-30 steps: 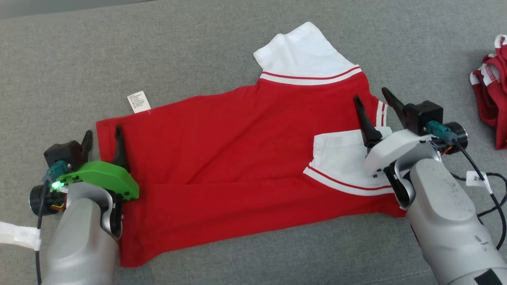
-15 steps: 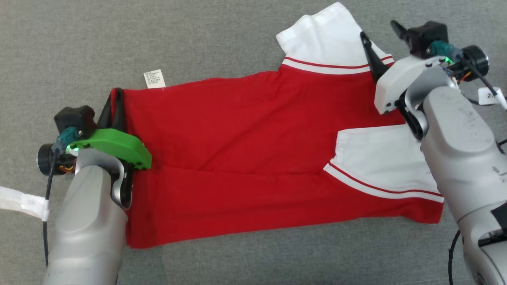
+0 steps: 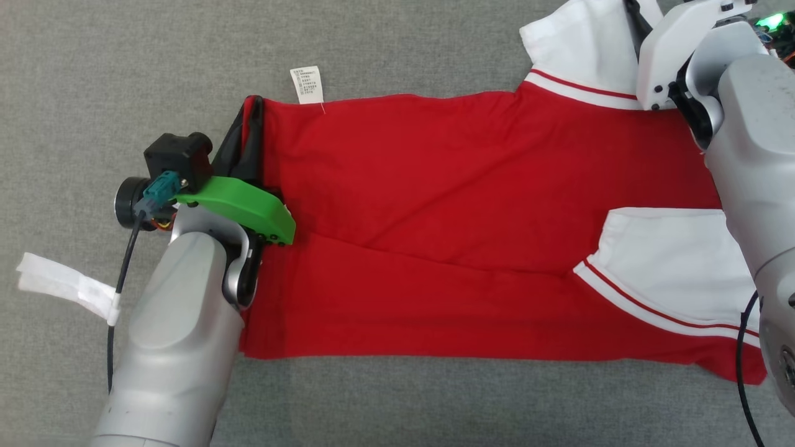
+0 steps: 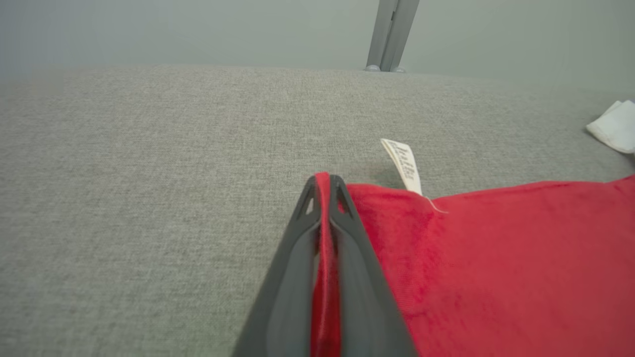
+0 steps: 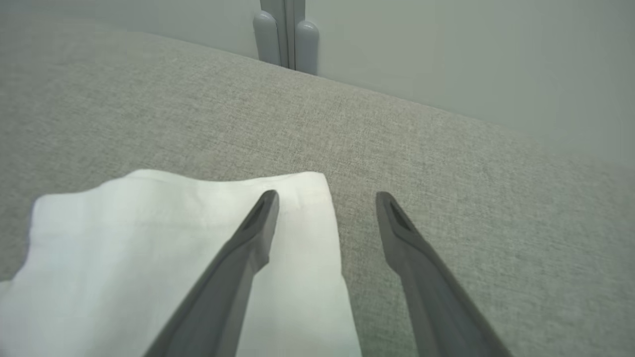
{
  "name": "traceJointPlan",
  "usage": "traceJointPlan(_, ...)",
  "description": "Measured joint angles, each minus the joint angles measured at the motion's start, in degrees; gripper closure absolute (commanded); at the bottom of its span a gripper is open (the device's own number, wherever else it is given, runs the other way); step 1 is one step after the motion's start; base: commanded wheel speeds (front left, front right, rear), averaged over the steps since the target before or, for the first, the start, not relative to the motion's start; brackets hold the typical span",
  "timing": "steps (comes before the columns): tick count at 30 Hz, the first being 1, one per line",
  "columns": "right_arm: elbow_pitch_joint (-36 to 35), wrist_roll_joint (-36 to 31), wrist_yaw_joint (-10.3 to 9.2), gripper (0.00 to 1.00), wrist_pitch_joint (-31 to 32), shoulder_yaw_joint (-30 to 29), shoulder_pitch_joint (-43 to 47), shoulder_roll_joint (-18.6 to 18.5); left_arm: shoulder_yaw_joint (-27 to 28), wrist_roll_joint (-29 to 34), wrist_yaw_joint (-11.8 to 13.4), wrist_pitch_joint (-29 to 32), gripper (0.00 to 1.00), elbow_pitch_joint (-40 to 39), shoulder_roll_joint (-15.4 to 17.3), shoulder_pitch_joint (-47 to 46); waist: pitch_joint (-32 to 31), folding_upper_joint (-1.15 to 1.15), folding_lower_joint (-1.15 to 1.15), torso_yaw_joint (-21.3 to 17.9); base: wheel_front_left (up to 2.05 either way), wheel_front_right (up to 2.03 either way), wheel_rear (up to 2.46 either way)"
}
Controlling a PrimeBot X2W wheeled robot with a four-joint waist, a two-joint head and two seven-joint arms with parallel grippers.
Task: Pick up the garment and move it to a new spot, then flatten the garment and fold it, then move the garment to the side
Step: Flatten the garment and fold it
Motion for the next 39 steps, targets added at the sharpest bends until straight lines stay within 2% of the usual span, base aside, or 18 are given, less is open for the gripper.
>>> traceJointPlan(2,2.1,-0.7,0.0,0.0,0.6,-0.4,-0.5,0.2,-0.7,-0.4,0.0,0.0,1.0,-0.4,-0.1,-0.2,0.9,0.0,0.0,0.8,0.0,0.0,0.0)
traceJointPlan(3,2.8,-0.7,-0.01,0.28,0.8,-0.6,-0.6,0.3,-0.9,-0.5,0.0,0.0,1.0,-0.6,-0.1,-0.2,1.1,0.0,0.0,1.1,0.0,0.0,0.0)
traceJointPlan(5,3.9,-0.5,-0.05,1.0,1.5,-1.2,-1.7,0.7,-1.1,-1.0,0.0,0.0,1.0,-0.9,-0.1,-0.2,1.7,0.0,0.0,1.7,0.0,0.0,0.0)
traceJointPlan(7,4.3,-0.4,-0.05,1.0,1.0,-1.5,-2.3,0.7,-1.1,-1.1,0.0,0.0,1.0,-1.0,-0.1,-0.2,2.2,0.0,0.0,2.0,0.0,0.0,0.0)
traceJointPlan(10,4.0,-1.3,0.02,1.0,-4.0,-3.1,-2.5,-0.1,-0.8,-1.6,0.0,0.0,1.0,-2.1,0.0,-0.2,2.6,0.0,0.0,2.1,0.0,0.0,0.0)
traceJointPlan(13,3.0,-3.7,0.01,1.0,-11.1,-6.5,-2.8,-2.0,0.5,-1.5,0.0,0.0,1.0,-4.1,0.2,-0.2,2.3,0.0,0.0,1.8,0.0,0.0,0.0)
traceJointPlan(16,-0.1,-5.7,0.01,1.0,-14.9,-11.1,-3.6,-1.6,2.5,-0.8,0.0,0.0,1.0,-6.4,0.5,-0.1,1.7,0.0,0.0,1.4,0.0,0.0,0.0)
traceJointPlan(20,-7.6,-7.9,0.01,1.0,-15.6,-16.4,-2.0,1.1,4.0,-0.3,0.0,0.0,1.0,-9.0,1.0,1.0,0.6,0.0,0.0,0.5,0.0,0.0,0.0)
traceJointPlan(24,-13.4,-8.4,0.01,1.0,-15.6,-17.8,3.8,4.0,4.5,-0.3,0.0,0.0,1.0,-9.9,1.8,2.9,-0.9,0.0,0.0,-0.6,0.0,0.0,0.0)
traceJointPlan(29,-21.7,-4.1,0.0,1.0,-15.6,-18.5,12.0,5.6,4.1,-0.3,0.0,0.0,1.0,-10.8,2.8,6.5,-3.6,0.0,0.0,-2.3,0.0,0.0,0.0)
traceJointPlan(39,-30.9,5.2,0.0,1.0,-15.6,-16.7,31.5,6.3,5.9,-0.2,-0.1,0.0,1.0,-10.4,4.6,14.7,-9.8,0.0,0.0,-5.8,0.0,0.0,0.0)
